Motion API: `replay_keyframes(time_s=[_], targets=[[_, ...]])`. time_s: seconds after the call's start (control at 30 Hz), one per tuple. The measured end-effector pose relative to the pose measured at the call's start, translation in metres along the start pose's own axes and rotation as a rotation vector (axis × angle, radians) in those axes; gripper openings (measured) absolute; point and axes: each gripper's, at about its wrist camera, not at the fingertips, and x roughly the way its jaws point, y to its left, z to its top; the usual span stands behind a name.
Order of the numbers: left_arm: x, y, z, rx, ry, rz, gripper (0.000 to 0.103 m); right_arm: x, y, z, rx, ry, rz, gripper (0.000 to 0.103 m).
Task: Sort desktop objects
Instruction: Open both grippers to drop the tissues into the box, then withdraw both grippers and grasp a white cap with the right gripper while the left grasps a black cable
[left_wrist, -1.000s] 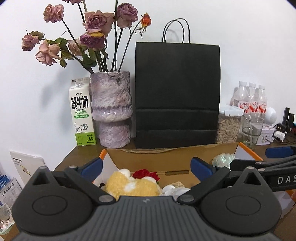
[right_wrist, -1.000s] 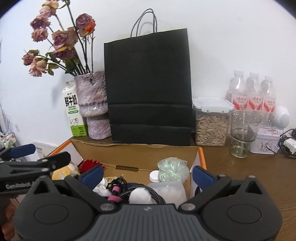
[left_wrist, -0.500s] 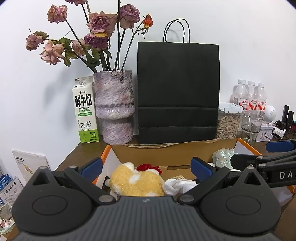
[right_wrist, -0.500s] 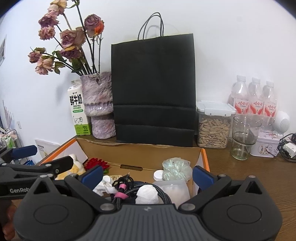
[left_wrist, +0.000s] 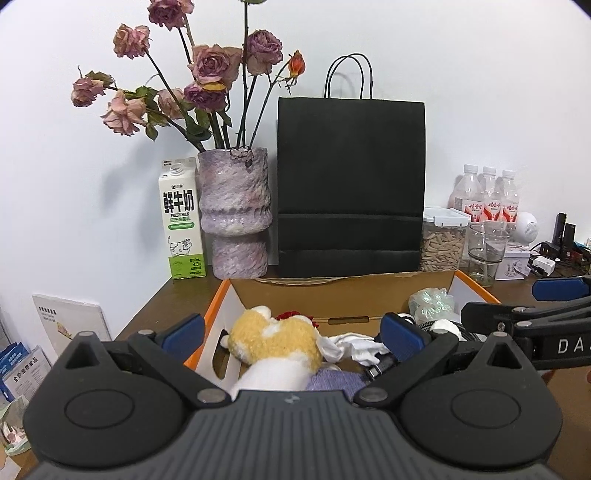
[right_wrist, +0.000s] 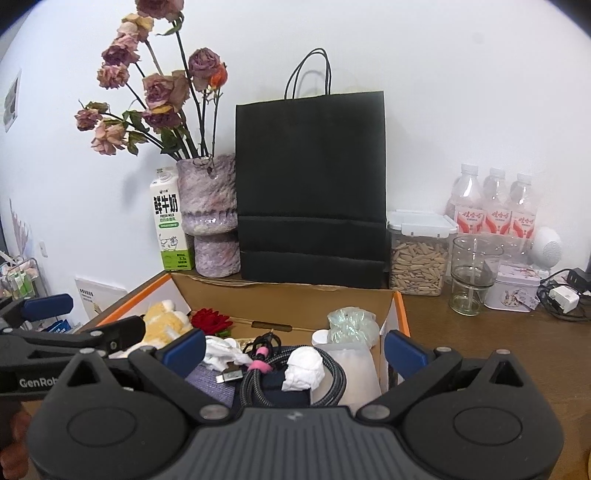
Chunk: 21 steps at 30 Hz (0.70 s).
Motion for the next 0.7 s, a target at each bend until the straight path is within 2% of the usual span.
replay_keyframes(time_s=[0.43,0.7], targets=[[-0.041,0.005,-0.016,0.000,0.013,-0.009,0.103,-0.038,0.011,-0.020,-0.016,0.014,-0.015,0.103],[-0.042,0.021,-0.042,0.001,0.086,0.024,0.103,-0.049,0.009,-0.042,-0.012,0.055,-0.041,0.103]])
